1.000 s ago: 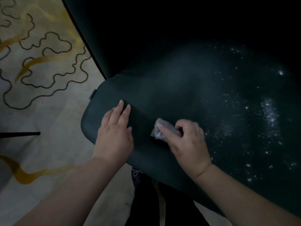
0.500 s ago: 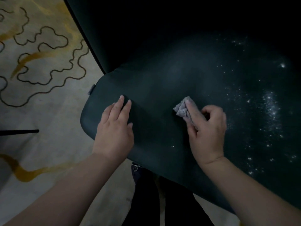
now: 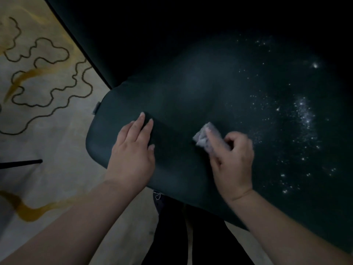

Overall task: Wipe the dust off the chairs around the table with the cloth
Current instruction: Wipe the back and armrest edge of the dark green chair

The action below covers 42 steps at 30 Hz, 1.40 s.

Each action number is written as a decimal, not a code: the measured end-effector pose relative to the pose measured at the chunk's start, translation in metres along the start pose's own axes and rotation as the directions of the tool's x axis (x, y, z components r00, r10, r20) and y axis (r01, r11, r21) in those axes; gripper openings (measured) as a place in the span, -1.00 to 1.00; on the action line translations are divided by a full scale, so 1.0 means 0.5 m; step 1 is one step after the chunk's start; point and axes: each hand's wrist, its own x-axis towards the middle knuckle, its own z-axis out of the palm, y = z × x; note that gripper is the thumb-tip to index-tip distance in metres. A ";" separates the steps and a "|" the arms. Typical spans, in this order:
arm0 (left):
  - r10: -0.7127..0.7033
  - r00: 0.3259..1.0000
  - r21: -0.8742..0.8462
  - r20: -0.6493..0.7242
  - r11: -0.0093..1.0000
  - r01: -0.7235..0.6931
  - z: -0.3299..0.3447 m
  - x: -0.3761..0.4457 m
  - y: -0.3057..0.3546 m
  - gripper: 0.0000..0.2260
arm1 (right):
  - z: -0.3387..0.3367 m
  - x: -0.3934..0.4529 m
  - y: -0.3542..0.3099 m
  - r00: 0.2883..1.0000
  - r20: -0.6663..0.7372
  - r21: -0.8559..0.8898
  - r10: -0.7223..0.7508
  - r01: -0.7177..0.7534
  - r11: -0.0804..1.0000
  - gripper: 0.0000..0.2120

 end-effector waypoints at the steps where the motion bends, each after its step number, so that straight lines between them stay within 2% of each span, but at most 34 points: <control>1: 0.002 1.000 -0.002 0.004 1.000 -0.002 -0.001 0.003 0.005 -0.48 | 0.004 -0.015 -0.011 0.997 0.038 0.010 -0.073 0.072 0.997 -0.47; 3: 0.021 1.000 -0.006 0.011 1.000 -0.021 -0.001 0.008 0.018 -0.49 | 0.007 -0.028 -0.015 0.964 0.146 0.013 -0.222 0.223 0.975 -0.58; 4: 0.031 0.999 -0.005 0.012 1.000 -0.031 -0.001 0.011 0.023 -0.49 | 0.004 -0.014 -0.002 0.956 0.186 0.040 -0.227 0.223 0.974 -0.66; 6: 0.043 0.999 0.003 0.023 0.999 -0.044 -0.001 0.017 0.033 -0.49 | -0.005 0.030 0.049 0.968 0.180 0.011 -0.177 0.178 0.984 -0.85; 9: 0.046 0.999 -0.004 0.018 0.999 -0.046 -0.001 0.029 0.046 -0.49 | -0.037 0.102 0.121 1.000 0.031 -0.063 0.001 0.001 0.998 -0.77; 11: 0.040 0.999 -0.013 0.004 0.999 -0.040 -0.004 0.039 0.057 -0.50 | -0.049 0.115 0.124 1.000 -0.012 -0.058 0.020 -0.021 0.998 -0.59; 13: 0.050 0.999 -0.019 -0.002 0.999 -0.050 -0.009 0.051 0.072 -0.51 | -0.044 0.096 0.098 0.997 0.004 -0.028 -0.083 0.083 0.996 -0.55; 15: 0.066 0.998 -0.019 0.002 0.998 -0.066 -0.009 0.065 0.086 -0.50 | -0.039 0.078 0.079 0.960 0.127 0.024 -0.250 0.249 0.968 -0.61; 16: 0.069 0.998 -0.016 0.010 0.998 -0.069 -0.009 0.073 0.092 -0.49 | -0.039 0.085 0.085 0.944 0.179 0.040 -0.278 0.276 0.960 -0.63; 17: 0.071 0.997 -0.012 0.020 0.997 -0.070 -0.007 0.081 0.097 -0.48 | -0.040 0.103 0.100 0.950 0.187 0.043 -0.249 0.246 0.968 -0.65; 20: 0.069 0.997 0.003 0.040 0.998 -0.069 -0.005 0.108 0.105 -0.46 | -0.045 0.178 0.160 0.996 0.058 -0.027 -0.064 0.066 0.997 -0.63; 23: 0.057 0.998 0.012 0.030 0.998 -0.058 -0.011 0.133 0.109 -0.46 | -0.049 0.195 0.161 1.000 -0.008 -0.015 -0.004 0.004 1.000 -0.56; 25: 0.048 0.999 0.003 0.014 0.999 -0.048 -0.016 0.145 0.115 -0.46 | -0.044 0.166 0.129 0.996 0.004 0.033 -0.088 0.088 0.996 -0.54; 27: 0.050 0.999 -0.002 0.008 0.999 -0.050 -0.018 0.154 0.121 -0.46 | -0.037 0.143 0.106 0.966 0.114 0.077 -0.231 0.223 0.972 -0.50; 28: 0.055 0.998 -0.003 0.011 0.999 -0.055 -0.017 0.157 0.123 -0.46 | -0.034 0.147 0.106 0.954 0.160 0.081 -0.252 0.242 0.967 -0.50; 30: 0.057 0.998 -0.001 0.022 0.998 -0.057 -0.017 0.163 0.129 -0.46 | -0.031 0.185 0.125 0.973 0.117 0.045 -0.198 0.194 0.980 -0.52; 33: 0.060 0.998 0.013 0.017 0.998 -0.060 -0.017 0.171 0.131 -0.46 | -0.032 0.248 0.152 0.999 0.011 0.013 0.040 -0.040 0.999 -0.57; 35: 0.057 0.998 0.005 0.004 0.998 -0.057 -0.019 0.174 0.131 -0.47 | -0.028 0.249 0.133 0.997 -0.023 0.033 0.080 -0.080 0.996 -0.59; 36: 0.051 0.999 -0.001 -0.001 0.999 -0.051 -0.020 0.175 0.132 -0.48 | -0.024 0.236 0.116 0.999 -0.014 0.048 0.038 -0.037 0.998 -0.57; 38: 0.030 1.000 -0.008 -0.003 1.000 -0.030 -0.021 0.175 0.133 -0.48 | -0.019 0.203 0.086 0.982 0.073 0.095 -0.176 0.169 0.981 -0.54; 40: 0.026 1.000 -0.006 -0.003 1.000 -0.026 -0.019 0.172 0.133 -0.48 | -0.013 0.209 0.089 0.929 0.178 0.090 -0.323 0.311 0.946 -0.64; 41: 0.029 1.000 -0.003 -0.005 1.000 -0.029 -0.018 0.171 0.133 -0.48 | -0.003 0.230 0.107 0.930 0.198 0.058 -0.309 0.304 0.951 -0.70; 42: 0.031 0.999 0.001 -0.006 1.000 -0.031 -0.017 0.170 0.132 -0.48 | 0.008 0.258 0.126 0.961 0.153 0.068 -0.229 0.221 0.973 -0.71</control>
